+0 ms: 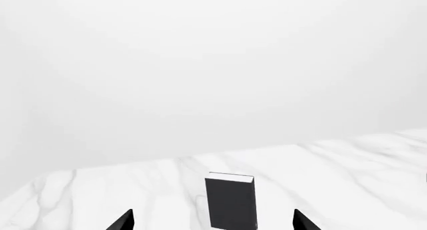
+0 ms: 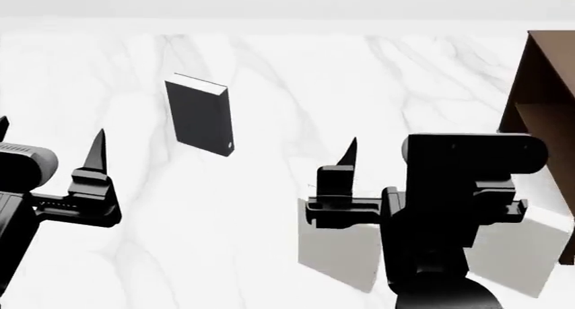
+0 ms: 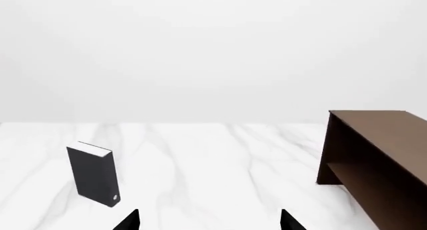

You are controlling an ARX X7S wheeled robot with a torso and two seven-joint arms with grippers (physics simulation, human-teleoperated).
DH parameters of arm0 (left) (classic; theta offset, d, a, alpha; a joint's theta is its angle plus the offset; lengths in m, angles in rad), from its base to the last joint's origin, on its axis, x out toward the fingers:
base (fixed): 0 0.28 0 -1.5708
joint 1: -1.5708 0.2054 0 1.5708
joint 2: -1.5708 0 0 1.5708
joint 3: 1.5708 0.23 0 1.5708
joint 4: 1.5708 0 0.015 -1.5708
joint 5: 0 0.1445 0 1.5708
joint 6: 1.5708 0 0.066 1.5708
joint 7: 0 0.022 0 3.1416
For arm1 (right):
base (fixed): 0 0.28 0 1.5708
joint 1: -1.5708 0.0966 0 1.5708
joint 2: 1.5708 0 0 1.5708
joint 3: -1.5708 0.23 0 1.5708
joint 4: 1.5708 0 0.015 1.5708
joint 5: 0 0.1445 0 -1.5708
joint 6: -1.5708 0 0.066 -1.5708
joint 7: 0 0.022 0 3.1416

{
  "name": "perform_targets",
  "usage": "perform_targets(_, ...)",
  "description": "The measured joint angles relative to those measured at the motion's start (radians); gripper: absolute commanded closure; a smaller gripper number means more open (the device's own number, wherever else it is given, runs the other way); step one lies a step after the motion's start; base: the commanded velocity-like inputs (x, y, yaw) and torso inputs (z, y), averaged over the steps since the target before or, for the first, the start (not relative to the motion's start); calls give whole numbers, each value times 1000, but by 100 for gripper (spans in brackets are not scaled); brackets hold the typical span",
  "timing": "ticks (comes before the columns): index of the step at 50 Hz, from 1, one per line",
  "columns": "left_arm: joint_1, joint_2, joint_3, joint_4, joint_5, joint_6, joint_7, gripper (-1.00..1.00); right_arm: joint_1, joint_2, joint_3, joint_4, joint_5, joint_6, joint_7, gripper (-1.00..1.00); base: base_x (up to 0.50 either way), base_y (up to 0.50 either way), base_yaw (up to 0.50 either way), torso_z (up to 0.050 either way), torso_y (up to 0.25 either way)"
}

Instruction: Pick up the book on the left and place it on top of the shelf.

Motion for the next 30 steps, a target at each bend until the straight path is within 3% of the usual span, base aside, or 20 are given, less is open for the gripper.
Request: perform_targets(30, 11, -10, -3, -3, -17, 18, -11, -100, -3, 11, -15, 12, 28, 2, 9, -100, 500, 0, 0, 0, 1)
